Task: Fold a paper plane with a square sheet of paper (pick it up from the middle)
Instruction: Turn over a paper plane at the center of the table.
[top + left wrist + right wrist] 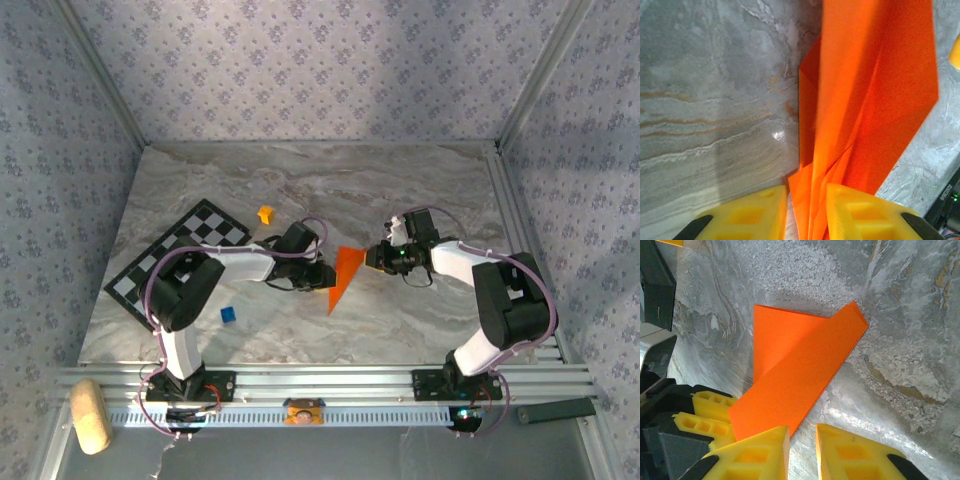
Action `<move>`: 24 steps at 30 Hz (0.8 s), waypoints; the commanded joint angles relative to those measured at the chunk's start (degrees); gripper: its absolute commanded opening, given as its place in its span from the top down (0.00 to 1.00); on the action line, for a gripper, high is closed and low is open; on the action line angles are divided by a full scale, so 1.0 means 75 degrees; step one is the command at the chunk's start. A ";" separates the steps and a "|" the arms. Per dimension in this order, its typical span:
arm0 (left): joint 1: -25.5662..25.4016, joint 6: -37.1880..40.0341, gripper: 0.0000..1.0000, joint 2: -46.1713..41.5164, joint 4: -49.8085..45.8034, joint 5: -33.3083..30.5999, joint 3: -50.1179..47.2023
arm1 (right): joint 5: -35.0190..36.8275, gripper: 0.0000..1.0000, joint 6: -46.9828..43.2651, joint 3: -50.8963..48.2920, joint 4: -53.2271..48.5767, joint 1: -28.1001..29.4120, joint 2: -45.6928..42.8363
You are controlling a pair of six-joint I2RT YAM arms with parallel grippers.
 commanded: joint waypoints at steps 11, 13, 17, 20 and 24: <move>-0.0020 -0.0089 0.73 0.0396 0.0721 0.0774 0.0170 | -0.0030 0.78 0.0244 -0.0091 0.0252 0.0101 0.0421; -0.0022 -0.0088 0.73 0.0445 0.0804 0.0867 0.0203 | -0.0018 0.78 0.0243 -0.0097 0.0262 0.0111 0.0440; -0.0052 -0.0153 0.76 0.0493 0.1088 0.1007 0.0216 | -0.0003 0.78 0.0241 -0.0095 0.0272 0.0120 0.0446; -0.0074 -0.0171 0.84 0.0569 0.1217 0.1112 0.0300 | 0.0035 0.78 0.0267 -0.0133 0.0279 0.0132 0.0424; -0.0123 -0.0156 0.92 0.0652 0.1273 0.1234 0.0429 | 0.0060 0.78 0.0259 -0.0165 0.0259 0.0131 0.0379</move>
